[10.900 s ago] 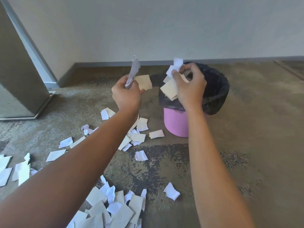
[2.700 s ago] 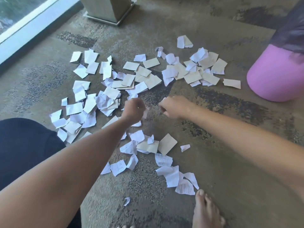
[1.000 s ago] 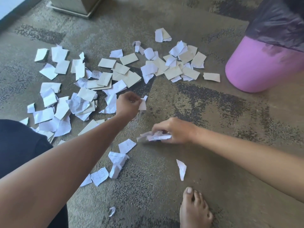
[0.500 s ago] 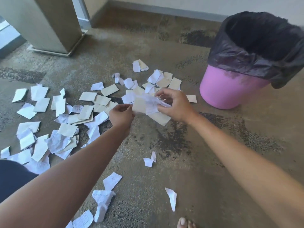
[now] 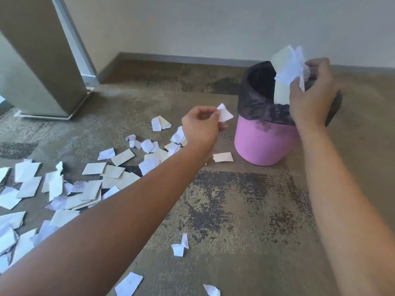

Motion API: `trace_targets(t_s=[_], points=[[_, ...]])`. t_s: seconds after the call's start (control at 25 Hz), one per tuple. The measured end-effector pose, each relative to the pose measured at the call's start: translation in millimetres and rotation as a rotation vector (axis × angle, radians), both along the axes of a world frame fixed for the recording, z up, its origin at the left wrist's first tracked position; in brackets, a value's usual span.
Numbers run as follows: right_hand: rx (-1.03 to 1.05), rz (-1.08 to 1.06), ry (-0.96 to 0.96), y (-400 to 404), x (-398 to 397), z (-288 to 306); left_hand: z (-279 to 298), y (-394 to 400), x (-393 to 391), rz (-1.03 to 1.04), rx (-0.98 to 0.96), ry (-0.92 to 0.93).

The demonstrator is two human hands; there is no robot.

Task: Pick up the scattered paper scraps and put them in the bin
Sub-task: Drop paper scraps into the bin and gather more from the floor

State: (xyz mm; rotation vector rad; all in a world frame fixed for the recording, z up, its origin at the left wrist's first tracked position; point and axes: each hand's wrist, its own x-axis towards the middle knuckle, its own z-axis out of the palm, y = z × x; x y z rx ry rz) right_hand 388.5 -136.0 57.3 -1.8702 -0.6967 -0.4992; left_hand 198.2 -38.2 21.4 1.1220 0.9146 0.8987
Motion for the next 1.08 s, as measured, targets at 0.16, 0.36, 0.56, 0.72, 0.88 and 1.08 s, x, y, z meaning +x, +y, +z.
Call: trace_targets(t_s=[0.16,0.36,0.56,0.72,0.88,1.08], points=[[-0.167,-0.115,0.157,-9.6,20.6,-2.0,59.5,-4.3,68.5,-0.144,0.122,0.004],[-0.299,-0.005,0.393,-6.9,28.7,7.9,78.1,-10.4,121.3,-0.368,0.133,0.175],[-0.178,0.027,0.347,-3.0,18.8,9.2,53.5,-10.1,94.9,-0.293,0.208,0.127],[-0.098,0.165,0.098,12.5,-18.3,14.1,-4.7,-5.1,43.0,-0.289,0.317,0.352],[-0.112,0.435,0.001,39.1,-69.6,-0.6,-91.4,-25.1,-36.8,-0.573,0.222,0.792],[-0.490,0.878,0.055,58.7,-131.3,-61.8,-164.8,-51.9,-135.2,-1.301,0.542,1.212]])
